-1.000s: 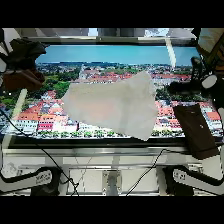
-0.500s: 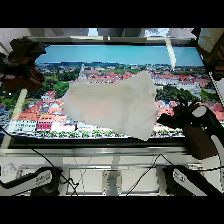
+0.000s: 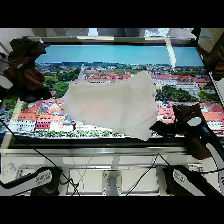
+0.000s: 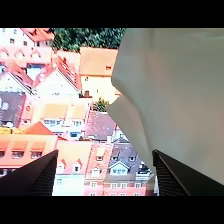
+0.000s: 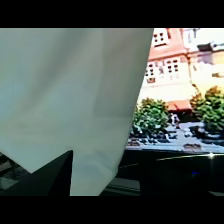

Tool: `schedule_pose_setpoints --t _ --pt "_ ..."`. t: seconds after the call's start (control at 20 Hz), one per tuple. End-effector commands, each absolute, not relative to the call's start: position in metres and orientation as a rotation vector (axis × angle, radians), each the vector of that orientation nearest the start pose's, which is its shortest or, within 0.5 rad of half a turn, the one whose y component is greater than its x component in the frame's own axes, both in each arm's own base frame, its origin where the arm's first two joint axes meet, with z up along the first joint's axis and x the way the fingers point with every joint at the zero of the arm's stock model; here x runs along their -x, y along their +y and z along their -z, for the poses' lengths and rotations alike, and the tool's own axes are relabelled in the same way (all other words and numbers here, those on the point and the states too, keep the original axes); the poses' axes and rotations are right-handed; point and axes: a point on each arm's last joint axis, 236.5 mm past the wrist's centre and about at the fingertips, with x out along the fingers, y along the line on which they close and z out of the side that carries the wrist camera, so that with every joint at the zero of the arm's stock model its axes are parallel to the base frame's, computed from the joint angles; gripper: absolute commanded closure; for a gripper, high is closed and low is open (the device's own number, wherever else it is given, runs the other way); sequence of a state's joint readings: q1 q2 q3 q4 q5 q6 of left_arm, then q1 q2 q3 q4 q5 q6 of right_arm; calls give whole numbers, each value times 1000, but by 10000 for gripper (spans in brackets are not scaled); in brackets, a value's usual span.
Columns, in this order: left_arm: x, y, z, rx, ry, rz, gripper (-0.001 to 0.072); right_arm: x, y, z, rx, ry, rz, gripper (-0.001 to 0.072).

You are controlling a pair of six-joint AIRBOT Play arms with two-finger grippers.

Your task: Fold the shirts.

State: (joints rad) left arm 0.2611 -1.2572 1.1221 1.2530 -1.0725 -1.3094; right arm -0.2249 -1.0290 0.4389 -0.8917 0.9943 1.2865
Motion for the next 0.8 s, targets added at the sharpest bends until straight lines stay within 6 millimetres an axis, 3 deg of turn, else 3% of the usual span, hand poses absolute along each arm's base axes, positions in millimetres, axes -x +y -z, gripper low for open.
schedule_pose_setpoints --t 0.0,0.25,0.35,0.5,0.75 --pt "-392 32 12 471 1078 89 159 -244 73 95 -678 1373 -178 262" --pt "-362 63 44 613 1114 -9 159 -247 75 93 -697 1365 -182 262" --pt "-362 56 50 677 1114 10 159 -247 76 93 -699 1365 -182 262" --pt "-380 37 54 808 1074 90 160 -247 77 92 -708 1366 -186 262" --pt "-386 33 84 919 1106 69 159 -242 81 90 -717 1386 -202 262"
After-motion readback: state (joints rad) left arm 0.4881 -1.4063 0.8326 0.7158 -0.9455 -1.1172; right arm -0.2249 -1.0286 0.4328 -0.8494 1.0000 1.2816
